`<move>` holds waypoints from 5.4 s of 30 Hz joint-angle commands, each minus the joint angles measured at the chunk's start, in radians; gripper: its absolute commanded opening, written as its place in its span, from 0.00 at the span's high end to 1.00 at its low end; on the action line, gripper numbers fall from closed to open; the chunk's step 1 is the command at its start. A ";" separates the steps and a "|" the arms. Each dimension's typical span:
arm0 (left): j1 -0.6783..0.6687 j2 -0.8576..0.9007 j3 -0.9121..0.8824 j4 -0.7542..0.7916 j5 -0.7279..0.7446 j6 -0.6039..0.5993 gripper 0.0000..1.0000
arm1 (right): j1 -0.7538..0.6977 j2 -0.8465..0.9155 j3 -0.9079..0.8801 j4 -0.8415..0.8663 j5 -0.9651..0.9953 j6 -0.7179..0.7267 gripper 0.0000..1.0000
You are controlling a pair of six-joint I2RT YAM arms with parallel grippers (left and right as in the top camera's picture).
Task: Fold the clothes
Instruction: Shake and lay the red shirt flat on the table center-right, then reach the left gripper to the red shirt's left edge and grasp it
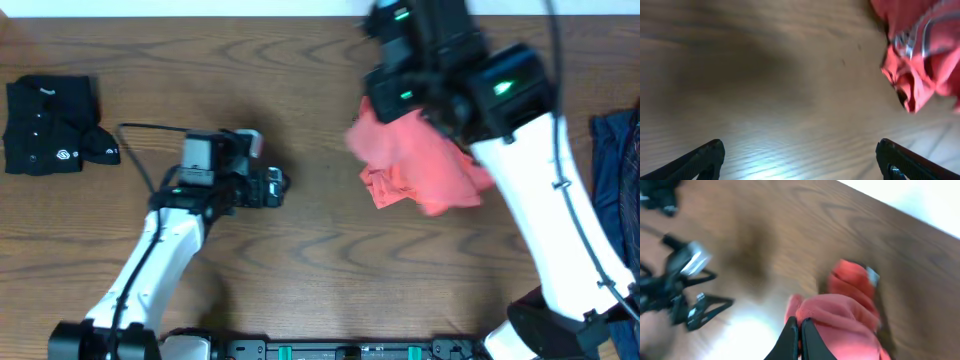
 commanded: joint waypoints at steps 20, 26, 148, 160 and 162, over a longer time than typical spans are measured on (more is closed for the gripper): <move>0.132 -0.047 0.019 -0.042 -0.008 -0.005 0.02 | -0.042 -0.016 0.085 0.028 0.099 0.084 0.99; 0.132 -0.047 0.019 -0.040 -0.008 -0.005 0.02 | -0.100 -0.016 0.085 0.001 0.049 0.074 0.99; -0.523 0.773 0.756 -0.423 -0.323 -0.135 0.02 | -0.292 -0.045 0.185 -0.380 0.018 0.127 0.01; -0.538 0.850 0.806 -0.469 -0.366 -0.135 0.02 | -0.292 -0.058 0.185 -0.391 0.018 0.105 0.01; -0.538 0.850 0.806 -0.467 -0.371 -0.119 0.02 | -0.292 -0.058 0.185 -0.391 0.018 0.098 0.01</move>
